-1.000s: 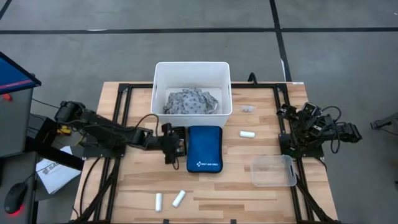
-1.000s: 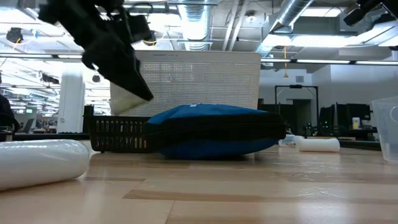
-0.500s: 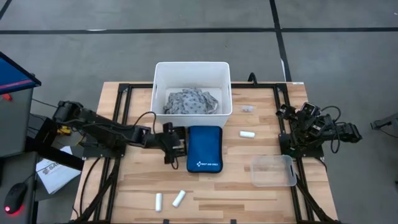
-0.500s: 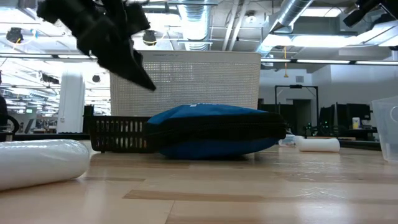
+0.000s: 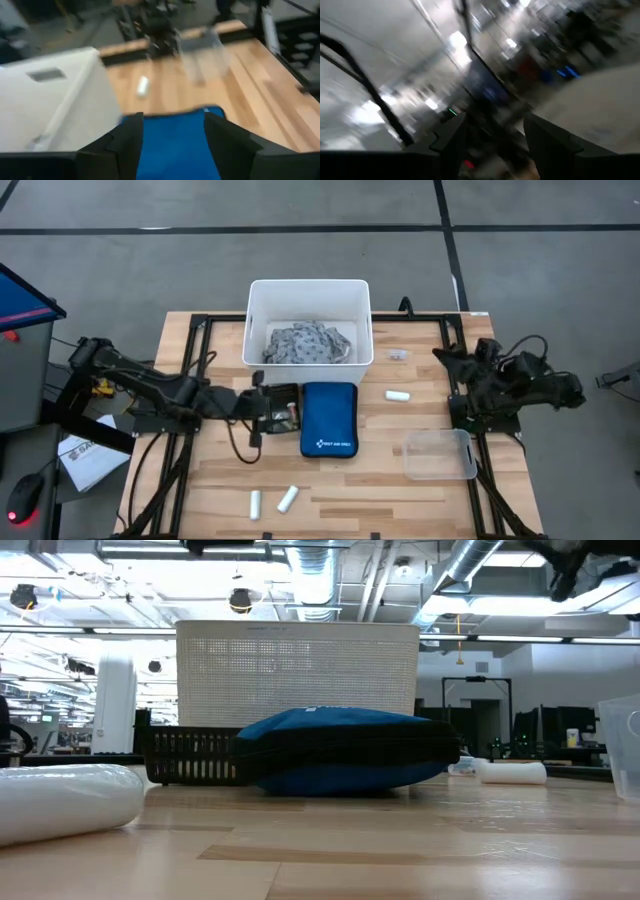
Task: Pick & place medical supplies in basket/bin
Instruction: Put the transparent pill bottle into the black bin
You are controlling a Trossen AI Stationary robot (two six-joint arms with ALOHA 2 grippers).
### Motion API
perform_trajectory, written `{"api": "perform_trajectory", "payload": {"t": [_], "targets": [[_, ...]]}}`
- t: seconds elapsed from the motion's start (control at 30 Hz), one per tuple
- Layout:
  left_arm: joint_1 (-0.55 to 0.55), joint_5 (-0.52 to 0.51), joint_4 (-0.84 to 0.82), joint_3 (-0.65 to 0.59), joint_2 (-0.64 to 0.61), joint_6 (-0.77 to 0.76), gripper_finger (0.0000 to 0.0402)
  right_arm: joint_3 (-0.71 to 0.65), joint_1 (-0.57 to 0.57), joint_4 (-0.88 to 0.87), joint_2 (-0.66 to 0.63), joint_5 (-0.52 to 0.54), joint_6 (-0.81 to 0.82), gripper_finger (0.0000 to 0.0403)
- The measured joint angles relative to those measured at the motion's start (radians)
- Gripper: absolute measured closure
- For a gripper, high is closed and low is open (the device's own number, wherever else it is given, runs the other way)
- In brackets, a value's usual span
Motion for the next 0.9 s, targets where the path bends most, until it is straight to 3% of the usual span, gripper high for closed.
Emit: {"api": "perform_trajectory", "payload": {"t": [0.1, 0.2, 0.4, 0.57, 0.9], "targets": [[-0.027, -0.079, -0.008, 0.049, -0.003, 0.029, 0.0196, 0.194, -0.001, -0.429, 0.100, 0.037, -0.010, 0.0210], [-0.044, -0.091, -0.086, 0.083, 0.001, 0.053, 0.0190, 0.373, -0.006, -0.767, 0.249, 0.039, 0.005, 0.0210], [-0.053, -0.091, -0.167, 0.092, 0.007, 0.062, 0.0176, 0.592, -0.066, -1.139, 0.555, 0.022, -0.133, 0.0187], [-0.045, -0.091, -0.171, 0.092, 0.007, 0.099, 0.0168, 0.609, -0.232, -1.204, 0.733, -0.041, -0.376, 0.0154], [-0.045, -0.113, -0.170, 0.103, 0.008, 0.110, 0.0167, 0.605, -0.768, -1.068, 1.034, -0.338, -0.927, 0.0143]]}}
